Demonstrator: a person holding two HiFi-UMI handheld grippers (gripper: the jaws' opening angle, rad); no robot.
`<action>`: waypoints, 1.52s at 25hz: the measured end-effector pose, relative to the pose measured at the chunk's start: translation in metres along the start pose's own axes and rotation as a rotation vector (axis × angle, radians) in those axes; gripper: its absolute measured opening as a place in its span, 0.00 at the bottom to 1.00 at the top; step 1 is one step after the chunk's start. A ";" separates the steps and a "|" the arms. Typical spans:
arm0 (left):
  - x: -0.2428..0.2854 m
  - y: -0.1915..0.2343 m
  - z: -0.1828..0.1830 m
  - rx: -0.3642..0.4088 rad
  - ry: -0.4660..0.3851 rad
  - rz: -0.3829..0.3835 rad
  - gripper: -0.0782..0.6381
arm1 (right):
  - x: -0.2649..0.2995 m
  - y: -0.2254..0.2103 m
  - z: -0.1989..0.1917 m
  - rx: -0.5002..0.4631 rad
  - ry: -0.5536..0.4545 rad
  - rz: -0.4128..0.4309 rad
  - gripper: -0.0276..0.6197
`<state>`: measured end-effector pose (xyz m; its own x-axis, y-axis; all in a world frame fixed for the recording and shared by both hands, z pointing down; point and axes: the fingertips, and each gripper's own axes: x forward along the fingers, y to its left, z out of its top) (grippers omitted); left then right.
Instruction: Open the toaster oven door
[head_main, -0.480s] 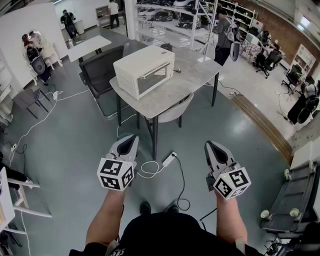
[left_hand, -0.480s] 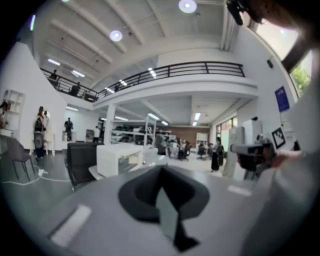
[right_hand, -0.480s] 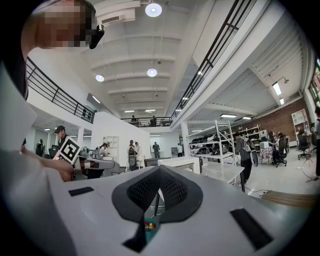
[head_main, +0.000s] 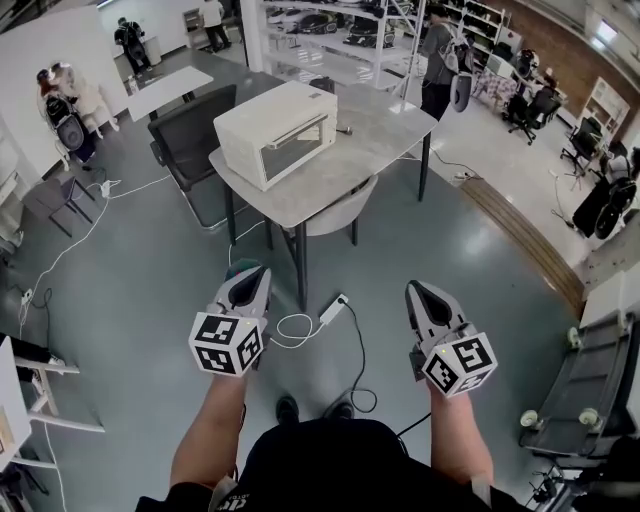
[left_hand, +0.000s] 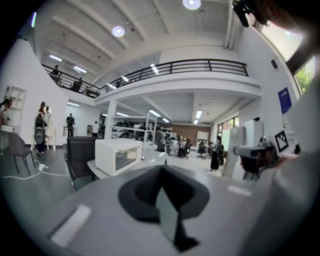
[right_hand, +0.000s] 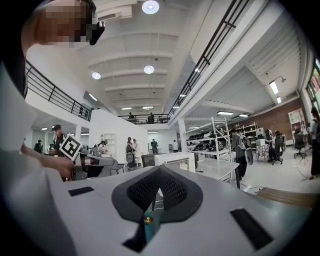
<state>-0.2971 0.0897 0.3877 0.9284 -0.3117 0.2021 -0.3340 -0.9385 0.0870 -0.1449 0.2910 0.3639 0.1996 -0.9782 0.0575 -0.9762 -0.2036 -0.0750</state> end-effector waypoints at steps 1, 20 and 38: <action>0.001 -0.005 -0.001 -0.001 0.004 0.000 0.12 | -0.003 0.000 -0.001 -0.019 0.009 0.004 0.03; 0.040 -0.047 -0.008 -0.018 0.009 -0.020 0.12 | -0.025 -0.043 -0.021 0.067 0.051 0.049 0.03; 0.203 0.070 0.013 -0.056 0.030 -0.050 0.12 | 0.158 -0.116 -0.033 0.132 0.139 0.049 0.03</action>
<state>-0.1301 -0.0411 0.4218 0.9393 -0.2588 0.2253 -0.2962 -0.9430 0.1517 -0.0030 0.1612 0.4142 0.1296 -0.9739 0.1865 -0.9629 -0.1685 -0.2108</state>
